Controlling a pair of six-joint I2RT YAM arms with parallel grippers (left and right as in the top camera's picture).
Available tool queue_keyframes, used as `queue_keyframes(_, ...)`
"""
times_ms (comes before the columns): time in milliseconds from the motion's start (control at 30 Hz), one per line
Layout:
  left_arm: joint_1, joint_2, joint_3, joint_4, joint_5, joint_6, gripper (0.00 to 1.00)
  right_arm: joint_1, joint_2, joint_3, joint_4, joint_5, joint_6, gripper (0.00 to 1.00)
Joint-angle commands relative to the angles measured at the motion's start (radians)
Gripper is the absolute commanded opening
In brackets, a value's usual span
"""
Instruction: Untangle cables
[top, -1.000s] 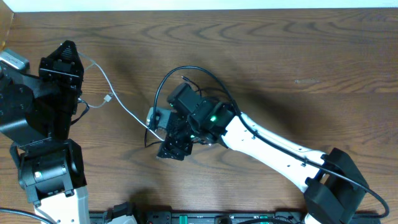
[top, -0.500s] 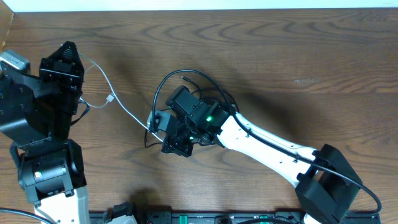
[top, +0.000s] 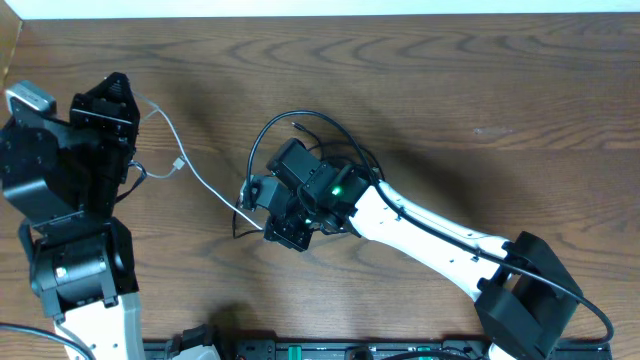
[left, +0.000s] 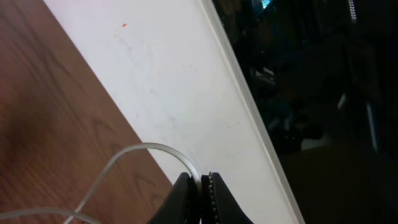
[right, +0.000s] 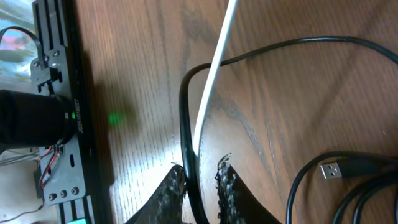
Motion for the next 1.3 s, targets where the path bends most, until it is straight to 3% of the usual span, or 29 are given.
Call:
queue_keyframes(0, 0.004, 0.008, 0.015, 0.001, 0.005, 0.017, 0.07, 0.000, -0.002, 0.003, -0.004, 0.018, 0.014, 0.15)
queue_keyframes(733, 0.004, 0.013, 0.015, -0.013, 0.005, 0.029, 0.08, 0.000, -0.039, 0.032, -0.038, 0.040, 0.021, 0.14)
queue_keyframes(967, 0.004, 0.013, 0.015, -0.023, 0.005, 0.037, 0.07, 0.000, -0.057, 0.037, -0.037, 0.044, 0.021, 0.29)
queue_keyframes(1100, 0.004, 0.013, 0.015, -0.025, 0.005, 0.036, 0.07, 0.000, -0.067, 0.037, -0.038, 0.044, 0.021, 0.28)
queue_keyframes(1267, 0.004, 0.013, 0.015, -0.025, 0.005, 0.036, 0.07, 0.000, -0.068, 0.037, -0.049, 0.043, 0.021, 0.19)
